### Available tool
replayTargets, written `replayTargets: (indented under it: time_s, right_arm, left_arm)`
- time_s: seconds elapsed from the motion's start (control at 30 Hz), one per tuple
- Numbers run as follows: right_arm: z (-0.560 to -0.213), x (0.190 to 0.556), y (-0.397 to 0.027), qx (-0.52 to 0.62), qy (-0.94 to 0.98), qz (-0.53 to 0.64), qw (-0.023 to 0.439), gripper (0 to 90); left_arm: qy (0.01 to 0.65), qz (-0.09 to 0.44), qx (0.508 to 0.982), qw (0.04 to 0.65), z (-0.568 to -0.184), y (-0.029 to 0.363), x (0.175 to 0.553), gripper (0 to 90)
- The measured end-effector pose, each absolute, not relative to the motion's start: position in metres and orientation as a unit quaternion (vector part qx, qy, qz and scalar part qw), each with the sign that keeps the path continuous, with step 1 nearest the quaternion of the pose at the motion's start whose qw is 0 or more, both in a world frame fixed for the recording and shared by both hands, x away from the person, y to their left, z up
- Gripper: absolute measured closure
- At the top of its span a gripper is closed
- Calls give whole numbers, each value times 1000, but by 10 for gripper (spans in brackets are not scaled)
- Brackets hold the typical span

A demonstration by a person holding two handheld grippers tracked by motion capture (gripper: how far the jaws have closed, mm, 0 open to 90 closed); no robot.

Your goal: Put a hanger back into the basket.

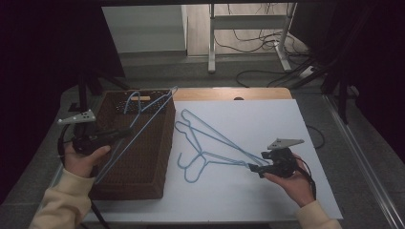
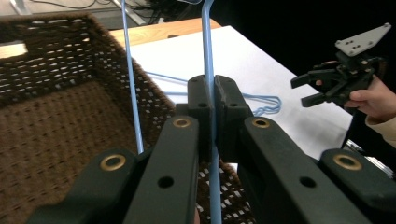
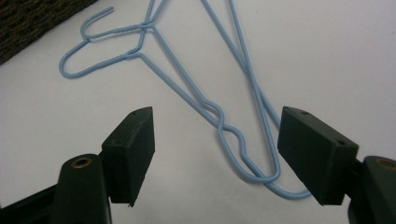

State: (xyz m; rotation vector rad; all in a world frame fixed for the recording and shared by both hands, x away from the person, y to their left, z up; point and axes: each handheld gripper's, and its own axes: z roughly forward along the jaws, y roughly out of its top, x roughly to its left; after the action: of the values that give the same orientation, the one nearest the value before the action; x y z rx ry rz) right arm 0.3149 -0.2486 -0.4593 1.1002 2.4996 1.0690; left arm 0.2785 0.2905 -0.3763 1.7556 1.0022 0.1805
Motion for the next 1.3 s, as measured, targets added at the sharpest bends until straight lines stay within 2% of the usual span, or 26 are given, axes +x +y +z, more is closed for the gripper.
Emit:
replayTargets:
  time_s: [0.47, 1.3]
  right_arm:
    - [-461, 316, -249, 375, 849, 358, 105, 274]
    - [-462, 316, -247, 376, 851, 353, 102, 272]
  left_arm:
    - [431, 73, 741, 509, -395, 316, 300, 866]
    - [485, 56, 754, 439, -444, 334, 316, 864]
